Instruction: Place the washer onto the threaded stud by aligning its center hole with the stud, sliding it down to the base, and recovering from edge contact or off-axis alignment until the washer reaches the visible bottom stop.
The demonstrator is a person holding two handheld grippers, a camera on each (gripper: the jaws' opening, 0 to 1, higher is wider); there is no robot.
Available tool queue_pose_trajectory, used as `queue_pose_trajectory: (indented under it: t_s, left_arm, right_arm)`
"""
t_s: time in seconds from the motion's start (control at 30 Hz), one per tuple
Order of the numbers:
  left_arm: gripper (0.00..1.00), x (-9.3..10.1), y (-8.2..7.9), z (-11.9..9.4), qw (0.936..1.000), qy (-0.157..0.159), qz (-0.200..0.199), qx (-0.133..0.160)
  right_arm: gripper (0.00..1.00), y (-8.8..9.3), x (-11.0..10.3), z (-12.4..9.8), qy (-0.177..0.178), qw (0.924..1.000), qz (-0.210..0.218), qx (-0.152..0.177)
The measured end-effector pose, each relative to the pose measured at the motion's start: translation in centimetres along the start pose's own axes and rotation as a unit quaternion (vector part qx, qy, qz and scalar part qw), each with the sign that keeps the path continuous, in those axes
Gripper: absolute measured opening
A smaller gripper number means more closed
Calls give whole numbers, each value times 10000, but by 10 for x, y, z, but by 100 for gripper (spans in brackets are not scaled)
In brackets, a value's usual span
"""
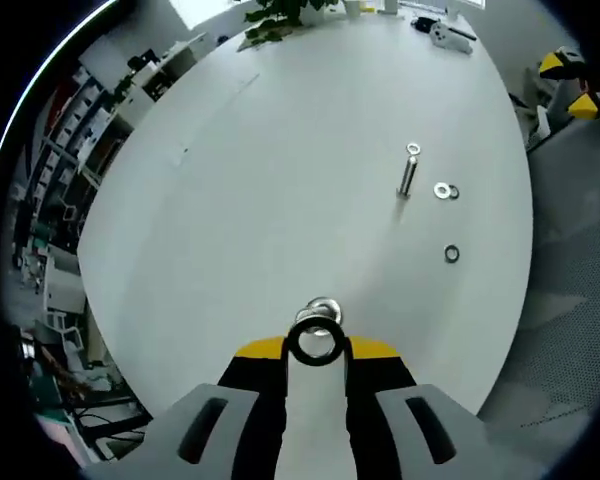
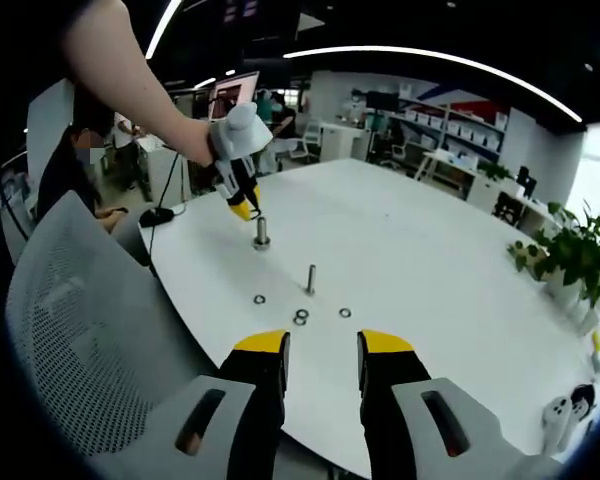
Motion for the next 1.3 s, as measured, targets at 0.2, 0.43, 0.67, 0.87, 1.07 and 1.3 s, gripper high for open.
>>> queue_pose_trajectory:
  t_s: [0.2, 0.43, 0.67, 0.87, 1.07, 1.3]
  left_arm:
    - [19, -3, -7, 5, 10000, 28, 12, -78]
    - [19, -4, -9, 11, 9996, 108, 183, -206]
    - [19, -4, -6, 20, 9988, 213, 281, -334]
    - [19, -3, -1, 42, 9978, 340, 288, -486]
    - [19, -2, 2, 53, 9975, 419, 191, -532]
    - [19, 2, 2, 59, 9968, 522, 209, -567]
  right_arm:
    - [29, 0, 1, 0, 23, 10000, 8, 2]
    - [29, 0, 2, 0, 44, 10000, 16, 5]
    - [29, 1, 2, 0, 56, 10000, 14, -15]
    - [29, 4, 4, 1, 90, 9999, 5, -96]
    - [29, 7, 3, 2, 84, 9998, -18, -173]
    - [29, 8, 3, 2, 92, 9998, -44, -194]
Point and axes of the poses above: the point that each gripper's makers call its tool centre point, and the gripper's own axes: z roughly forward along the fingers, x roughly to its right, y roughly out of its underside, the point moved 2 cm from there along -z, roughly backward along the fingers, and after that the axes turned 3 degrees about y, right-handed, at the moved point
